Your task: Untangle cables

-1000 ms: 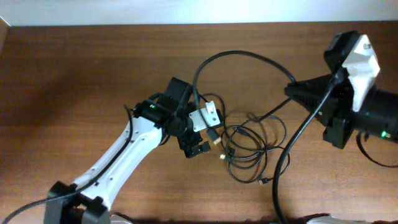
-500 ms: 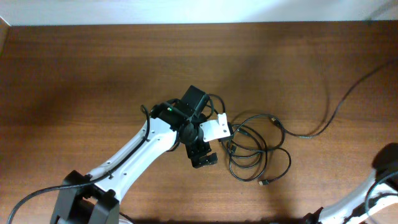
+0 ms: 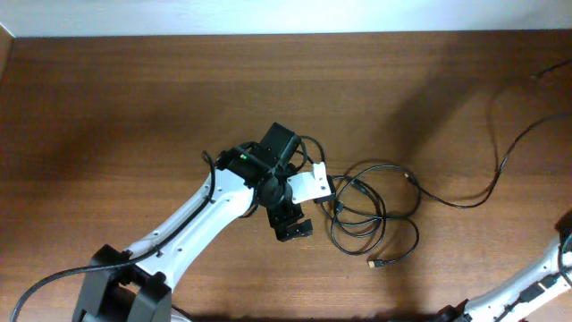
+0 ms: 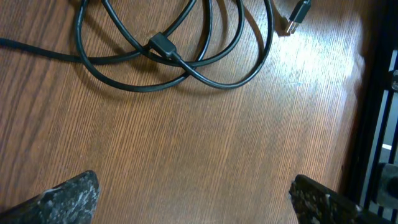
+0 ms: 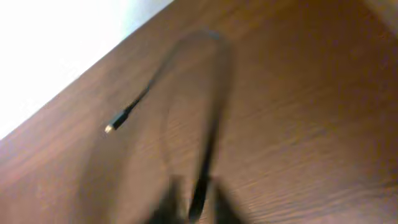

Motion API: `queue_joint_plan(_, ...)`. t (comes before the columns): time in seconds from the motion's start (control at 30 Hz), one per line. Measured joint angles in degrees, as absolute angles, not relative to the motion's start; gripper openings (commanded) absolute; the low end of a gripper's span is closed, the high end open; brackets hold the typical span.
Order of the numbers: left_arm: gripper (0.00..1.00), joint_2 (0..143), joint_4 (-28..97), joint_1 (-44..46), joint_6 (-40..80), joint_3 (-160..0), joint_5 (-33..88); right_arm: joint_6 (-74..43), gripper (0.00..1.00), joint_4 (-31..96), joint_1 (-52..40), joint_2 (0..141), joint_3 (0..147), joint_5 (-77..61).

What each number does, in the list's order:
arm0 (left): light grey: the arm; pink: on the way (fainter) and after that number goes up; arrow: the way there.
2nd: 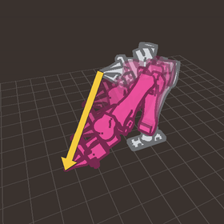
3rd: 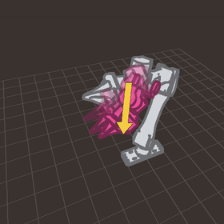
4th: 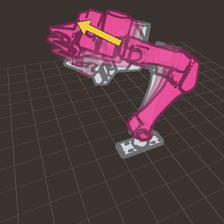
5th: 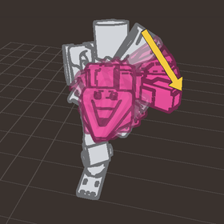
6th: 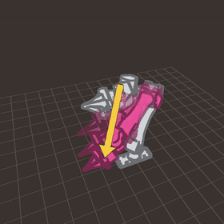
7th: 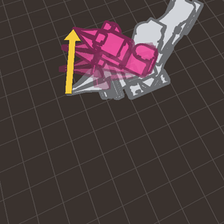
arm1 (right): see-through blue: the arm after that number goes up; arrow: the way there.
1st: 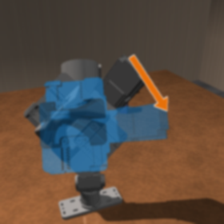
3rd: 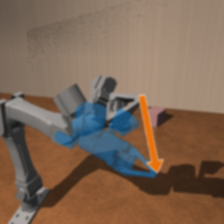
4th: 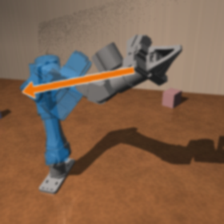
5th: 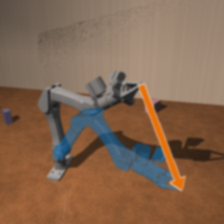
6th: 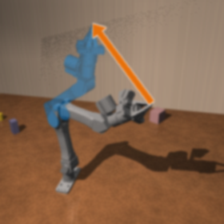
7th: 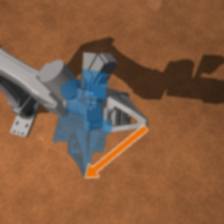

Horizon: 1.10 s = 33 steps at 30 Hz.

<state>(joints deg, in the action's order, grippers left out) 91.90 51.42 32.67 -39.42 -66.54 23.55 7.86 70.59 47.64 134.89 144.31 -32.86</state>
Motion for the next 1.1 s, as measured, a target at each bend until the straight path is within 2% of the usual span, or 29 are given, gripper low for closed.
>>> queue_joint_plan(0.17, 0.99, 91.90, 51.42, 32.67, -39.40, -66.54, 23.55, 9.21, 0.99, 74.46, 42.81, 135.09, 144.31, -32.84)
queue_joint_plan(0.3, 0.99, 91.90, 51.29, 32.67, -39.40, -66.54, 23.57, 9.45, 0.99, 83.46, 40.21, 135.13, 144.31, -32.10)
queue_joint_plan(0.47, 0.99, 91.90, 51.57, 32.67, -39.40, -66.54, 23.73, -5.93, 0.99, 94.26, 32.91, 135.20, 144.29, -11.20)
queue_joint_plan(0.6, 0.99, 91.88, 51.64, 32.67, -38.98, -66.54, 23.73, -17.02, 0.99, 96.99, 32.86, 135.20, 144.20, -5.63)
queue_joint_plan(0.77, 0.99, 91.88, 51.62, 32.67, -38.76, -66.54, 23.73, -20.75, 0.99, 96.99, 30.70, 135.20, 144.20, -0.91)
queue_joint_plan(0.9, 0.99, 91.90, 51.59, 32.67, -38.74, -66.54, 23.75, -18.81, 0.99, 97.01, 26.76, 133.64, 141.38, 2.33)
queue_joint_plan(1.0, 0.99, 91.88, 51.59, 32.67, -38.74, -66.54, 23.75, -16.27, 0.99, 96.86, 26.85, 121.43, 133.51, 2.15)
queue_joint_plan(1.03, 0.99, 91.90, 51.48, 32.67, -38.72, -66.54, 23.73, -15.90, 0.99, 95.59, 26.83, 110.69, 127.79, 2.13)
queue_joint_plan(1.1, 0.99, 91.88, 51.70, 32.67, -38.57, -66.52, 23.77, -15.62, 0.99, 92.27, 26.63, 99.42, 120.11, 2.09)
